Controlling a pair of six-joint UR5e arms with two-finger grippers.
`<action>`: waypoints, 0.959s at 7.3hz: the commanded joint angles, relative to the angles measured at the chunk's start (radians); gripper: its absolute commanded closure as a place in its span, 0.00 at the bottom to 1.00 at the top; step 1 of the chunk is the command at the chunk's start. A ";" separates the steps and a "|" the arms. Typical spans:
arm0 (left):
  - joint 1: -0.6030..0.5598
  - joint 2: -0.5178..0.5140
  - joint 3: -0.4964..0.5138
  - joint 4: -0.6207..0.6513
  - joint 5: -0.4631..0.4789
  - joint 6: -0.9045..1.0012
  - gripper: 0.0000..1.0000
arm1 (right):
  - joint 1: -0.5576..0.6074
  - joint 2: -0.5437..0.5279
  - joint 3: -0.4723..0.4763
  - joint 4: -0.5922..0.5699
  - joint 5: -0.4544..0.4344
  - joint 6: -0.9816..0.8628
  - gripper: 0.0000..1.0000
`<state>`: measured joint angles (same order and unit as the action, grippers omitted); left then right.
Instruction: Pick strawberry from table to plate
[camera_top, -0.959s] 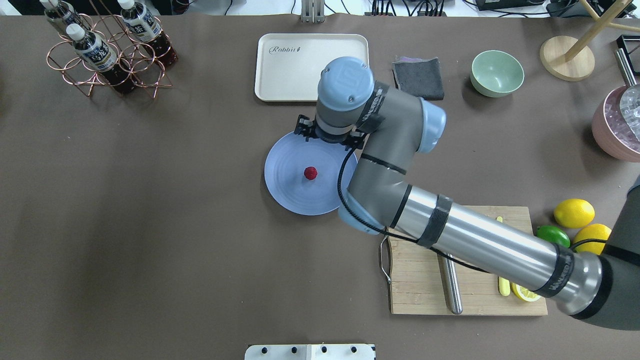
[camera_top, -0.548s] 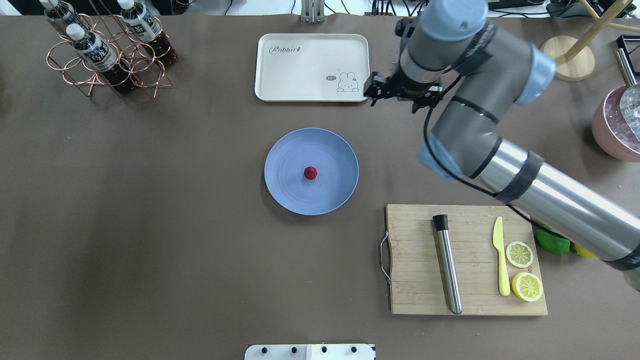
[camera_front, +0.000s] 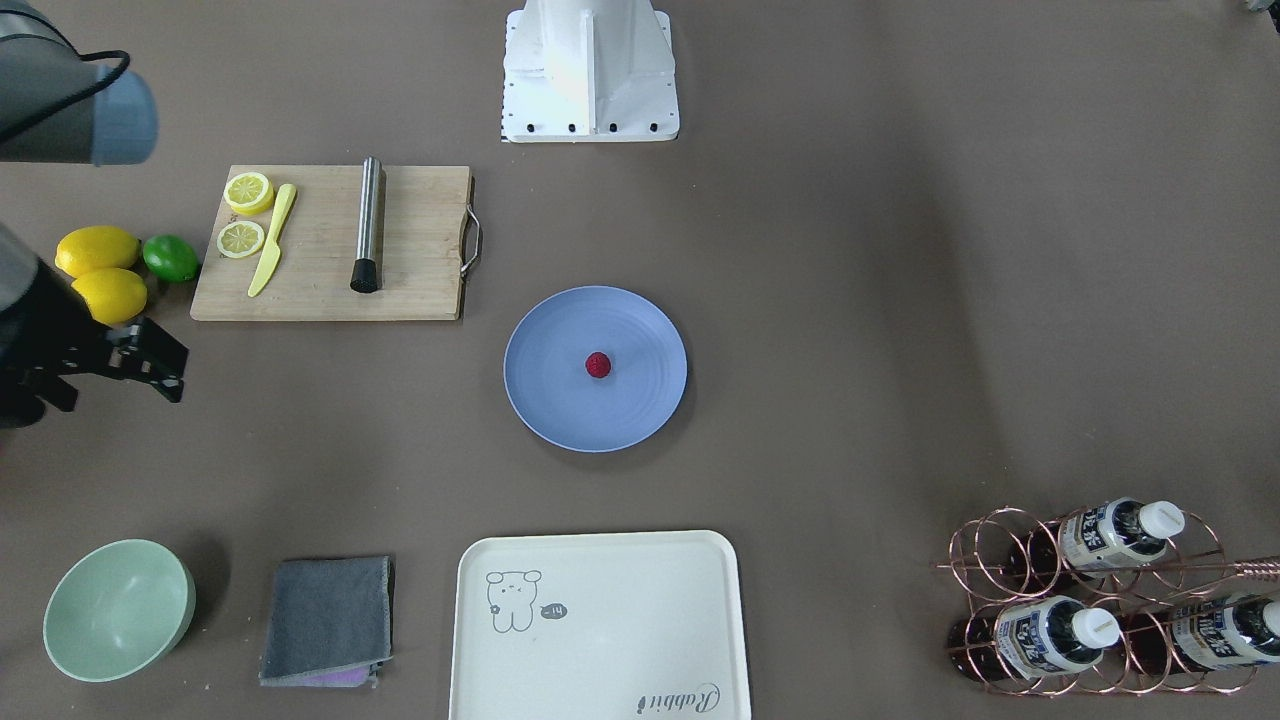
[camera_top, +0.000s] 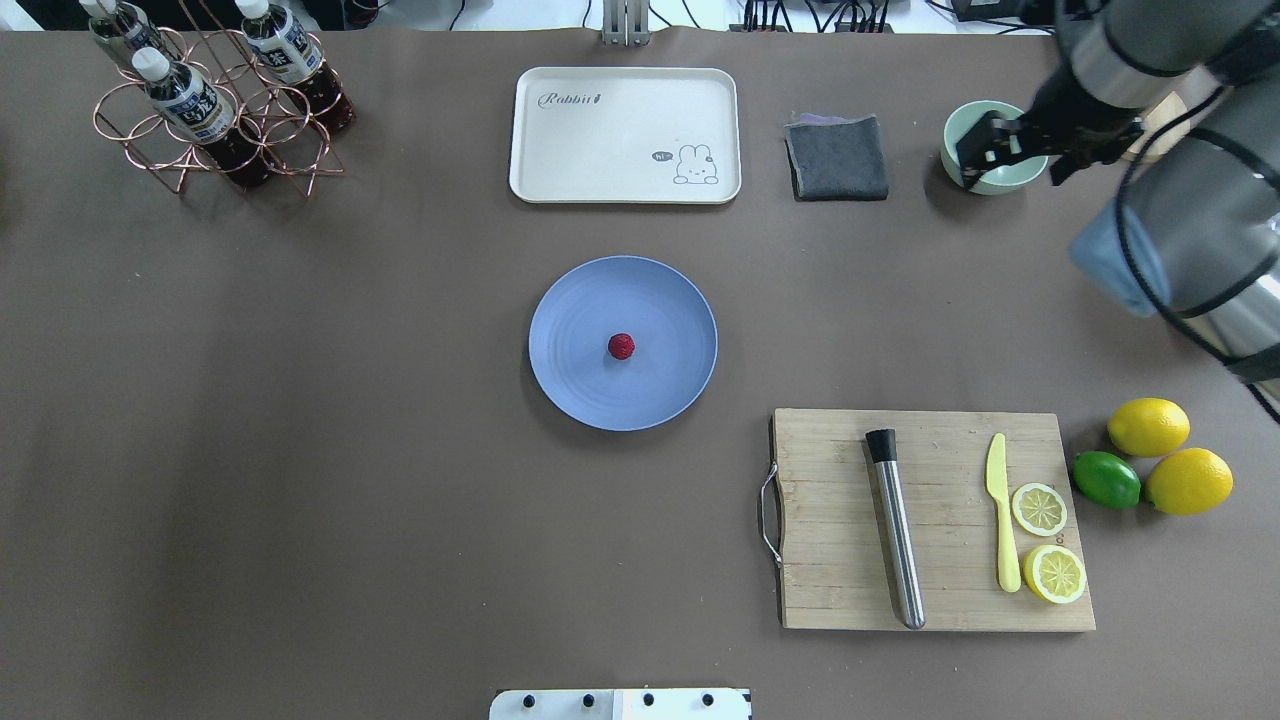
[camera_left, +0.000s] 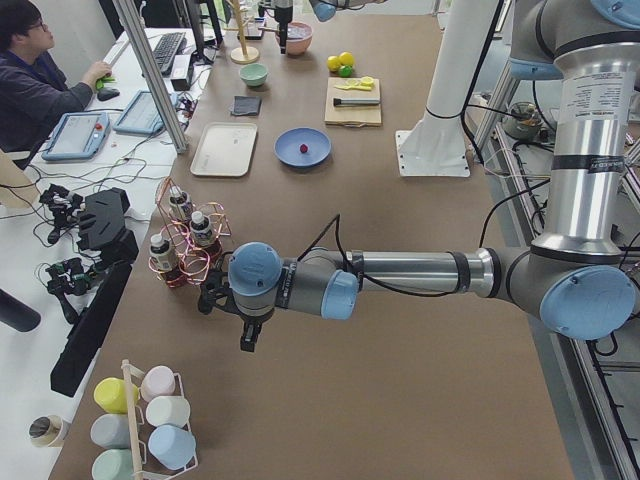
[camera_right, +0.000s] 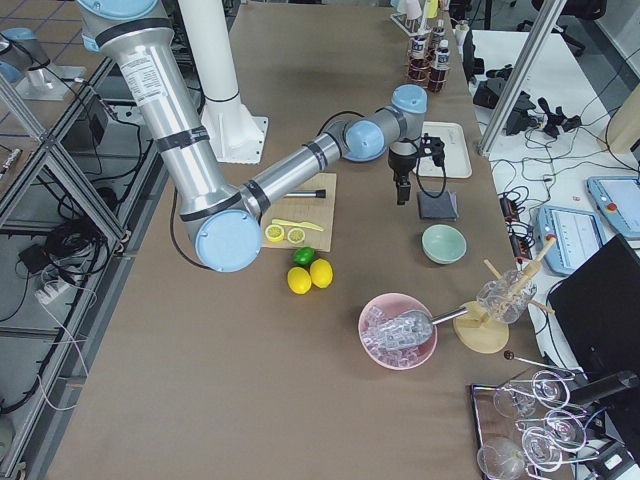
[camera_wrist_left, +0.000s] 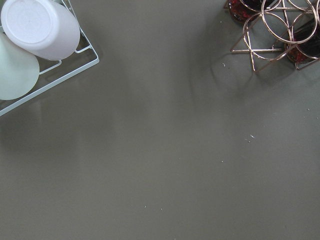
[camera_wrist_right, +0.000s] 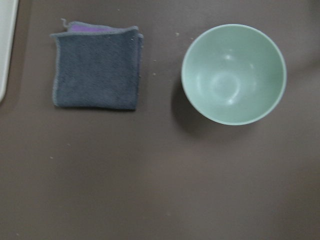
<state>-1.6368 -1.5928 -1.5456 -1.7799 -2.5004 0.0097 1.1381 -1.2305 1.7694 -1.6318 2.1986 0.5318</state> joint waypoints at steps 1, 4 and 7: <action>0.000 0.004 0.002 0.000 0.000 -0.001 0.02 | 0.160 -0.168 0.015 -0.006 0.052 -0.328 0.00; 0.000 0.005 0.007 0.002 0.000 -0.001 0.02 | 0.363 -0.324 -0.008 -0.014 0.099 -0.661 0.00; 0.000 0.005 0.013 0.004 -0.015 -0.001 0.02 | 0.423 -0.435 -0.011 -0.002 0.105 -0.693 0.00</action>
<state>-1.6368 -1.5877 -1.5343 -1.7766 -2.5089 0.0092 1.5404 -1.6256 1.7588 -1.6366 2.3020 -0.1521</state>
